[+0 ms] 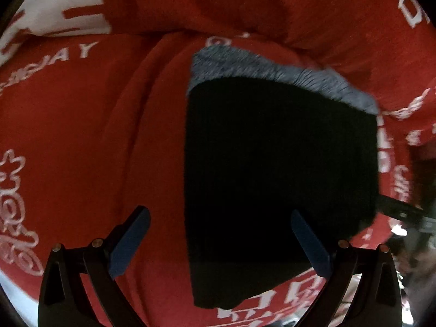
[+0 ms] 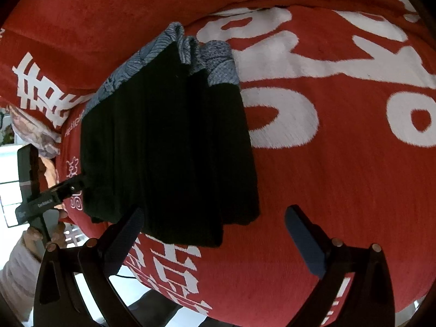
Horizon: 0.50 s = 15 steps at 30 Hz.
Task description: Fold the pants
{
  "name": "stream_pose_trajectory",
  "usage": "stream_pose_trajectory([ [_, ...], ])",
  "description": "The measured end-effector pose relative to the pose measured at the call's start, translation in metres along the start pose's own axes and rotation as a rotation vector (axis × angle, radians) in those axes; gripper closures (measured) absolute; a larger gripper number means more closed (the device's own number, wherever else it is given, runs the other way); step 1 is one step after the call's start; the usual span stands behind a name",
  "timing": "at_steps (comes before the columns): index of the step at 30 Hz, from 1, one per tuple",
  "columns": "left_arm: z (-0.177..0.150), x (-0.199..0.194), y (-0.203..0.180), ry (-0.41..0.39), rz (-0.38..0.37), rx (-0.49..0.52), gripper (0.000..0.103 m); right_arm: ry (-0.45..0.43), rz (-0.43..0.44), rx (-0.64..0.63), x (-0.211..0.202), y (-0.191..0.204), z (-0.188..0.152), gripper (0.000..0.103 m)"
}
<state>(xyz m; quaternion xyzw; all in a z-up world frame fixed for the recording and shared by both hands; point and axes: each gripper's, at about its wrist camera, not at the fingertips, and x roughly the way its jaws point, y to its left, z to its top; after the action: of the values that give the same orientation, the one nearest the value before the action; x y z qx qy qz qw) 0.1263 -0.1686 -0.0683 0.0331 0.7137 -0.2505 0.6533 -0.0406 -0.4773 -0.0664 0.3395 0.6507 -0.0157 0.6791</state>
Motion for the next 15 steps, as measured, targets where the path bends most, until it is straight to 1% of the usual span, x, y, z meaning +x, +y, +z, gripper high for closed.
stream_pose_trajectory([
  [2, 0.007, 0.0, 0.004, -0.011, -0.043, 0.015, 0.0, 0.003, 0.023, -0.004, 0.002, -0.005, 0.006, 0.0],
  [4, 0.013, 0.003, 0.007, -0.01, -0.089, 0.025, 0.0, 0.004, 0.067, 0.001, 0.004, -0.01, 0.013, 0.0],
  [5, 0.016, 0.007, 0.008, -0.007, -0.108, 0.029, 0.0, 0.005, 0.104, 0.008, 0.007, -0.013, 0.017, 0.0],
  [7, 0.018, 0.014, 0.008, 0.0, -0.128, 0.041, 0.0, 0.01, 0.175, 0.013, 0.013, -0.018, 0.024, 0.0],
  [9, 0.02, 0.024, 0.008, 0.016, -0.127, 0.05, 0.0, 0.017, 0.216, 0.009, 0.02, -0.02, 0.032, 0.0],
  [11, 0.023, 0.033, 0.005, 0.022, -0.154, 0.047, 0.0, 0.02, 0.274, -0.002, 0.027, -0.02, 0.039, 0.0],
  [13, 0.024, 0.037, 0.002, 0.018, -0.174, 0.041, 0.0, 0.013, 0.301, -0.014, 0.028, -0.017, 0.044, 0.0],
  [14, 0.026, 0.04, 0.0, 0.013, -0.178, 0.039, 0.0, 0.007, 0.293, -0.018, 0.03, -0.014, 0.047, 0.001],
  [15, 0.026, 0.042, -0.003, 0.002, -0.175, 0.038, 0.003, 0.004, 0.284, -0.014, 0.032, -0.014, 0.048, 0.004],
])
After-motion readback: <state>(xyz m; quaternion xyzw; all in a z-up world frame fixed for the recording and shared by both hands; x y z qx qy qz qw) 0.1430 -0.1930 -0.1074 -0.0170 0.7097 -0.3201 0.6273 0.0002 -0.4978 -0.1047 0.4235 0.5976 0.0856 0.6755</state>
